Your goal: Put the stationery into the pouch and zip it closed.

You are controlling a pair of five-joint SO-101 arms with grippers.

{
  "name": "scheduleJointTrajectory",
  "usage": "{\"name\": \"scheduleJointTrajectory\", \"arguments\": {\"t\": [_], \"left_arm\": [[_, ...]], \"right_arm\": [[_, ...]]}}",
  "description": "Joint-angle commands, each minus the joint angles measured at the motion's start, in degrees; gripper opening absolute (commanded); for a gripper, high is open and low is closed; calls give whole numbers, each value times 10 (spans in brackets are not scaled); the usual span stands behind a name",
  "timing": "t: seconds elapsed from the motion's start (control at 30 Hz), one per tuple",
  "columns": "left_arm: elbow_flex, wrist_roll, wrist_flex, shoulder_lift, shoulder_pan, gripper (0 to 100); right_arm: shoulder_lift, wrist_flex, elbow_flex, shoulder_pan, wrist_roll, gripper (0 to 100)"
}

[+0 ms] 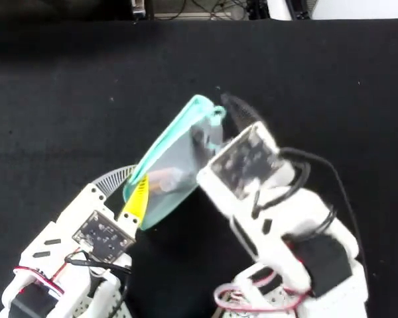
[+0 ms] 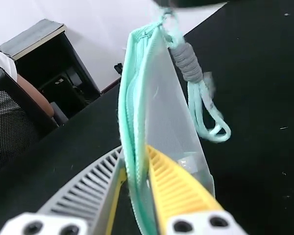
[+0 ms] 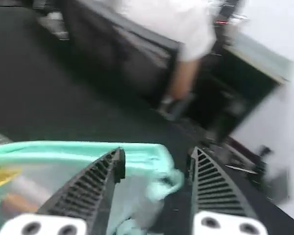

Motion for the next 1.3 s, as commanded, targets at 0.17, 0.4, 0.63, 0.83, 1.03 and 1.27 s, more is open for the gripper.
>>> {"name": "scheduleJointTrajectory", "arguments": {"t": [0.17, 0.4, 0.63, 0.83, 1.03, 1.27], "left_arm": [[-6, -3, -17, 0, -12, 28], [-64, -1, -62, 0, -167, 29], [-74, 37, -84, -18, -277, 29], [35, 43, -158, 3, -258, 29], [176, 47, -324, 77, -195, 29], [139, 96, -426, 283, -143, 29]], "right_arm": [[-2, 61, -26, 0, -7, 205], [-36, 23, 62, 218, -8, 38], [-146, -29, 324, 316, -4, 14], [-312, -46, 516, 379, -6, 14], [-443, -48, 683, 429, -7, 15], [-422, -33, 685, 429, -8, 15]]}}
